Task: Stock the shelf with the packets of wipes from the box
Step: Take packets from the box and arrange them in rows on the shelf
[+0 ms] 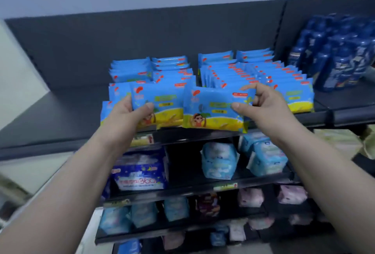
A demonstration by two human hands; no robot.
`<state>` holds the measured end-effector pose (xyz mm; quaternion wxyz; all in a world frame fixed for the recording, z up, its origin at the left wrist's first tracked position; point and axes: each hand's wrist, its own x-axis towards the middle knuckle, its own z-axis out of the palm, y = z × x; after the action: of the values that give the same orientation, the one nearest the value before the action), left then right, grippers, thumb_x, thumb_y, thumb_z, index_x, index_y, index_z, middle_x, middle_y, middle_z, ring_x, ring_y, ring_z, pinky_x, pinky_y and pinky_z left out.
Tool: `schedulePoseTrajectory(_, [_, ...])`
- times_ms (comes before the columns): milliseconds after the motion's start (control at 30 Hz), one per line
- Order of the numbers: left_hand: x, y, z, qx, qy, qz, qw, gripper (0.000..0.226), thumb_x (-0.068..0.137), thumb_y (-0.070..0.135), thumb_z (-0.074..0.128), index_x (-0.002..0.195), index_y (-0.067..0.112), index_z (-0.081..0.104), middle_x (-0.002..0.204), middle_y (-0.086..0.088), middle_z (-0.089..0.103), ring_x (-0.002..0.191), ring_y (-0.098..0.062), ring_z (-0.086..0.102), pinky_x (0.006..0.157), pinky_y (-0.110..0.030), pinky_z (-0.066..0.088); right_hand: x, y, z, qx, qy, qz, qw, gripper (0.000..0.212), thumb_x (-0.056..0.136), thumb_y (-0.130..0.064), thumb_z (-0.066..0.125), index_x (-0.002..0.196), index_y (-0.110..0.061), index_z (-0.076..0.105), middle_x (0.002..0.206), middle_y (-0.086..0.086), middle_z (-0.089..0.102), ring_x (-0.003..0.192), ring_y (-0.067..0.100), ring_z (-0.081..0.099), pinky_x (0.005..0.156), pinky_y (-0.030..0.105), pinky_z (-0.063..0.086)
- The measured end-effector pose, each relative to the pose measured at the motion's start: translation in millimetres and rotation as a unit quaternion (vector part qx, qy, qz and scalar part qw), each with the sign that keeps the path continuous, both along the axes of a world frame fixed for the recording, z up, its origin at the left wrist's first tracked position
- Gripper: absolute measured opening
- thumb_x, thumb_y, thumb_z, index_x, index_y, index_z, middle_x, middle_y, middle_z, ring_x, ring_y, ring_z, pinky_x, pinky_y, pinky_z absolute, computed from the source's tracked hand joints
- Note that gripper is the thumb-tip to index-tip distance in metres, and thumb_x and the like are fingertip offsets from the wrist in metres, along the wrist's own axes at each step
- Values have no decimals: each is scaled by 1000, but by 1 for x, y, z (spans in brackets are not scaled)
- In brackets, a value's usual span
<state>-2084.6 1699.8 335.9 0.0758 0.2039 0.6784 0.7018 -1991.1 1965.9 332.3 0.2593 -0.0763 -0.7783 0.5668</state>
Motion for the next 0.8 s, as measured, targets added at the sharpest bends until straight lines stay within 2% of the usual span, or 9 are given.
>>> schedulePoseTrajectory(133, [-39, -48, -2, 13, -20, 29, 999, 24, 86, 7, 59, 110, 9, 62, 104, -4, 72, 91, -16, 69, 82, -29, 56, -40, -34, 5, 42, -13, 14, 999, 29, 81, -9, 71, 86, -31, 54, 58, -4, 26, 41, 1, 27, 46, 17, 32])
schedulePoseTrajectory(233, [-62, -75, -8, -34, -11, 76, 996, 30, 84, 7, 64, 115, 5, 61, 109, -12, 69, 91, -23, 65, 87, -38, 53, -61, -53, 1, 89, -30, 29, 995, 24, 83, -10, 69, 94, -26, 54, 51, -7, 34, 39, 2, 31, 42, 13, 30])
schedulePoseTrajectory(333, [-81, -93, -17, -151, 41, 109, 982, 14, 86, 4, 65, 94, 15, 64, 78, 2, 71, 70, -16, 61, 70, -33, 54, -74, -62, -6, 167, -35, 11, 985, 25, 84, -18, 69, 101, -27, 52, 60, -2, 29, 48, 6, 29, 46, 19, 29])
schedulePoseTrajectory(400, [-87, -97, -20, -199, 53, 101, 973, 17, 84, 4, 67, 87, 20, 63, 67, 4, 68, 61, -14, 60, 62, -28, 54, -81, -66, -8, 224, -46, -7, 973, 26, 84, -22, 68, 103, -26, 51, 59, -2, 31, 51, 10, 32, 47, 20, 28])
schedulePoseTrajectory(600, [-106, -86, -23, -261, 129, 189, 938, 22, 82, 18, 71, 101, 21, 60, 95, 2, 69, 85, -17, 66, 79, -38, 55, -108, -77, -12, 308, -53, -100, 945, 28, 87, -25, 64, 109, -17, 48, 56, 2, 43, 53, 15, 42, 51, 35, 27])
schedulePoseTrajectory(667, [-111, -82, -24, -271, 137, 193, 933, 31, 80, 21, 72, 108, 20, 57, 104, -2, 66, 95, -21, 63, 85, -44, 52, -112, -80, -12, 315, -65, -105, 941, 34, 87, -22, 65, 115, -16, 48, 76, -1, 55, 68, 19, 52, 59, 34, 33])
schedulePoseTrajectory(700, [-112, -81, -25, -285, 141, 199, 927, 42, 79, 23, 73, 115, 20, 54, 111, -4, 62, 102, -24, 60, 89, -44, 50, -112, -81, -14, 341, -65, -109, 931, 40, 85, -19, 66, 120, -16, 48, 96, 1, 58, 85, 24, 56, 68, 35, 39])
schedulePoseTrajectory(733, [-111, -80, -27, -306, 152, 207, 917, 58, 76, 25, 76, 127, 20, 46, 120, -7, 55, 109, -26, 55, 94, -44, 46, -112, -82, -17, 380, -58, -115, 916, 47, 82, -16, 69, 125, -16, 49, 116, 5, 55, 104, 29, 53, 81, 39, 42])
schedulePoseTrajectory(800, [-109, -80, -28, -369, 191, 227, 881, 90, 73, 30, 79, 145, 23, 26, 134, -13, 39, 121, -32, 40, 103, -44, 35, -109, -85, -25, 449, -39, -119, 885, 55, 77, -13, 72, 127, -16, 53, 137, 15, 43, 120, 39, 43, 95, 47, 38])
